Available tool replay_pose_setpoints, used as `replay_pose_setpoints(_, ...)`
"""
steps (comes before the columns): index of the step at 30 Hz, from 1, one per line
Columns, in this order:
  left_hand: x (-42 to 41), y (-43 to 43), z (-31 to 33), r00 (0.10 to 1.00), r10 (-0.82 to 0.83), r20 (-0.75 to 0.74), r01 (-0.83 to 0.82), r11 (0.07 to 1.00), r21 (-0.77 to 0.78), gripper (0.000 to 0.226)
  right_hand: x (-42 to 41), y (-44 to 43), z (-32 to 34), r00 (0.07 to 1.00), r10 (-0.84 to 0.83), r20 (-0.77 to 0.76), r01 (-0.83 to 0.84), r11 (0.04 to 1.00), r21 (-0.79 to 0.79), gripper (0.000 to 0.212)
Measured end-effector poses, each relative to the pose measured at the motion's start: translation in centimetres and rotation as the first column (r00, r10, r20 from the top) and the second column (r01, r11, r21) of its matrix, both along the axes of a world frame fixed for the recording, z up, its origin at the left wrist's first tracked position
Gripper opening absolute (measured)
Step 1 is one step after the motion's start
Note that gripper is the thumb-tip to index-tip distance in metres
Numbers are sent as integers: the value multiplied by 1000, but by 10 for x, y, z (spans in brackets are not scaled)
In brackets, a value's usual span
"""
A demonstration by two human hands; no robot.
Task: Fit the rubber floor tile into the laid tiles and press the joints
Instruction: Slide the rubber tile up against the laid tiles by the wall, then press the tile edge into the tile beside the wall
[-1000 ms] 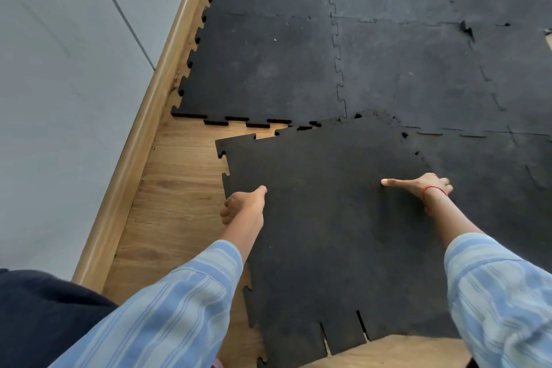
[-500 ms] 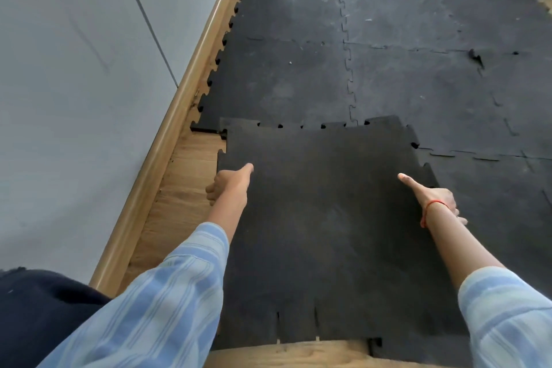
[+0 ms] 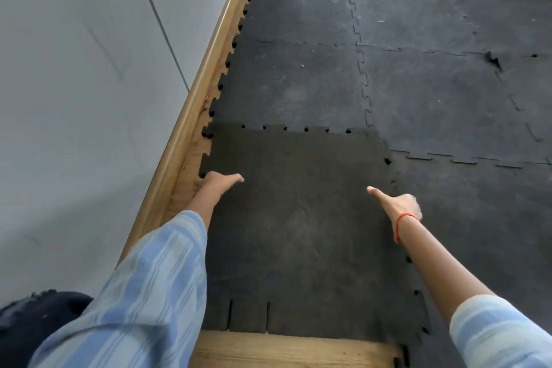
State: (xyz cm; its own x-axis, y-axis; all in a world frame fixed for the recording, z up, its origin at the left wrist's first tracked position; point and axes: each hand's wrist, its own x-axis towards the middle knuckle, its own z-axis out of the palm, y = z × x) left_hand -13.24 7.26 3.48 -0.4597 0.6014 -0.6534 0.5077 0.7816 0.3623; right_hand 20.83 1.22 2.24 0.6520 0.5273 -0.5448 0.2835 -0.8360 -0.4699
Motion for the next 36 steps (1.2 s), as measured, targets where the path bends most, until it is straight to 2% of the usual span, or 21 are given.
replay_pose_setpoints(2,6,-6,-13,981,-190,-43,184,977,-112,118,-25,6,3,998,57,-28,-57,998,0,87)
replay_pose_setpoints(4,11,-12,-22,932,-351,-93,334,929,-157,120,-52,10,7,976,216,-13,-216,973,-78,90)
replay_pose_setpoints(7,15,-20,-32,820,-558,-131,525,823,-216,123,-87,6,-2,852,522,42,-498,832,-244,111)
replay_pose_setpoints(9,23,-27,-32,734,-668,-126,624,735,-265,126,-96,-3,-12,785,618,39,-571,746,-342,127)
replay_pose_setpoints(11,33,-36,-28,657,-748,-98,694,651,-307,126,-99,-9,-10,749,660,54,-588,701,-404,133)
replay_pose_setpoints(14,41,-42,-19,579,-814,-42,756,556,-345,117,-98,-6,3,760,650,19,-575,686,-446,129)
replay_pose_setpoints(16,39,-37,-17,565,-825,-30,771,540,-338,112,-94,3,11,779,626,10,-554,697,-456,123)
replay_pose_setpoints(20,33,-23,-23,565,-820,-91,770,564,-298,112,-79,27,10,845,528,80,-449,783,-431,123)
replay_pose_setpoints(25,32,-23,-37,557,-824,-104,761,556,-334,117,-47,35,0,924,352,152,-260,867,-426,146)
replay_pose_setpoints(34,54,-15,-29,603,-785,-140,671,595,-442,107,-38,54,10,938,327,115,-233,842,-487,157)
replay_pose_setpoints(36,56,-15,-31,614,-779,-129,670,601,-435,111,-36,60,8,951,300,78,-225,840,-494,159)
